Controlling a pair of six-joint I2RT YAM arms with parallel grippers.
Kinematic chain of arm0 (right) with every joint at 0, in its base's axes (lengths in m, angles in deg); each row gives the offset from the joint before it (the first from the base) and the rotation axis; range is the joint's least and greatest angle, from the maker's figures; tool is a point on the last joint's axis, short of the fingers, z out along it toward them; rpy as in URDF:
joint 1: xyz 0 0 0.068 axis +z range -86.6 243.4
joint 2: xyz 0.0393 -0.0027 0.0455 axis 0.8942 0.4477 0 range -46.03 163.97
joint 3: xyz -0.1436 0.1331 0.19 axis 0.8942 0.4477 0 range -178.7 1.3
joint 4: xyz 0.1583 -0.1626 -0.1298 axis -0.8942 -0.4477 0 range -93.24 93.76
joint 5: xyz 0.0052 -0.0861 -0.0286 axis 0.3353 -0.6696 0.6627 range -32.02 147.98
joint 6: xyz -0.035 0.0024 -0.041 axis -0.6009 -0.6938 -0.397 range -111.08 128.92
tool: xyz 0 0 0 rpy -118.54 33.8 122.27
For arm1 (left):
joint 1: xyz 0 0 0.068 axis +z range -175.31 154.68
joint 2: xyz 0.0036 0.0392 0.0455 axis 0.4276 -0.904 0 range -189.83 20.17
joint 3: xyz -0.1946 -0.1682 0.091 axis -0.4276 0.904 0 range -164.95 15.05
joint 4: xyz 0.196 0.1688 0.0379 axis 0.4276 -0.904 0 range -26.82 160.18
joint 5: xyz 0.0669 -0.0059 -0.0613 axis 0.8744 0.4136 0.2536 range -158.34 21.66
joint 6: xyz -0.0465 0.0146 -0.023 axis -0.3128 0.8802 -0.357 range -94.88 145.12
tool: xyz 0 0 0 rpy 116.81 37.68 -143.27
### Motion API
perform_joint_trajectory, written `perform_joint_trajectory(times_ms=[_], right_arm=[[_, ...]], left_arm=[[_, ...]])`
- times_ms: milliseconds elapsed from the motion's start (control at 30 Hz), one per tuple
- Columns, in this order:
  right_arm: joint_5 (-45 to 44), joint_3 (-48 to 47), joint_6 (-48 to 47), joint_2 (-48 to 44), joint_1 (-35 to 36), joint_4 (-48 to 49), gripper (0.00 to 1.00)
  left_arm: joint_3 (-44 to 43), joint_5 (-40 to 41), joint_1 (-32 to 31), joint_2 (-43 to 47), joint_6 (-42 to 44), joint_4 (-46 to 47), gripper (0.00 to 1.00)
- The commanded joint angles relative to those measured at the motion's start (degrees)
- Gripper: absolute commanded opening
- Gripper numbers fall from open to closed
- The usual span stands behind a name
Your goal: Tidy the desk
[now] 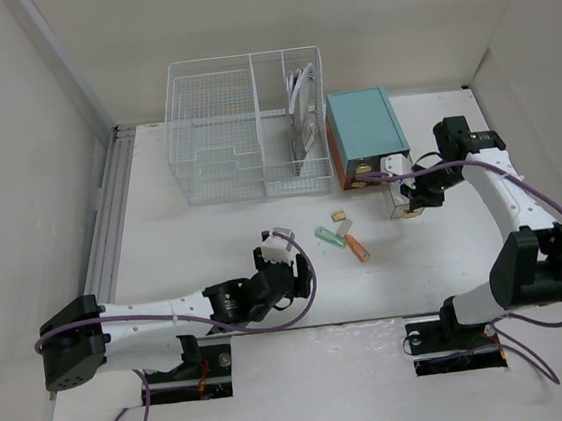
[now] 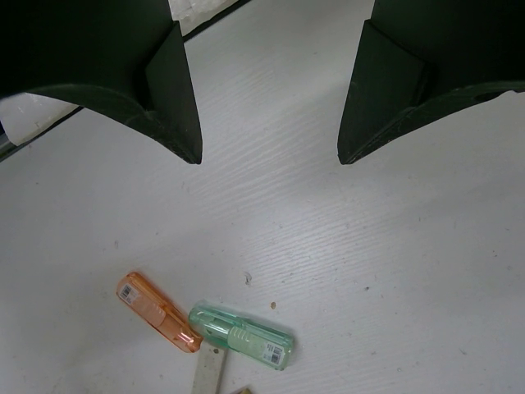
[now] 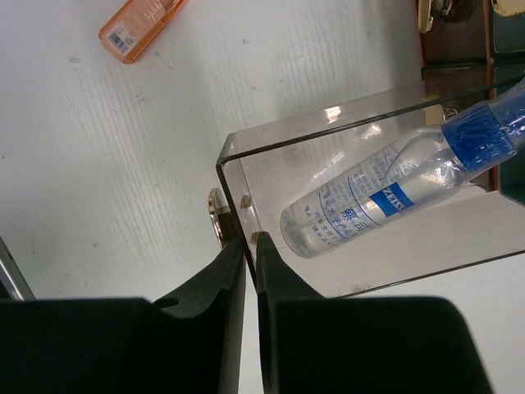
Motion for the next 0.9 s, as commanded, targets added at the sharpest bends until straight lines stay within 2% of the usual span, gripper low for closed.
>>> perform_joint_trajectory(times_ms=[0, 733, 867], right_arm=[[-0.17, 0.05, 0.98, -3.02, -0.28, -2.54, 0.06], [-0.17, 1.63, 0.46, -2.58, -0.81, -3.07, 0.06], [-1.3, 1.63, 3.0, -2.58, -1.5, 1.04, 0.06]], left_arm=[[0.35, 0.15, 0.06, 1.06, 0.13, 1.4, 0.63], [0.35, -0.37, 0.06, 1.06, -0.4, 1.92, 0.63], [0.88, -0.38, 0.06, 1.06, -0.4, 1.92, 0.63]])
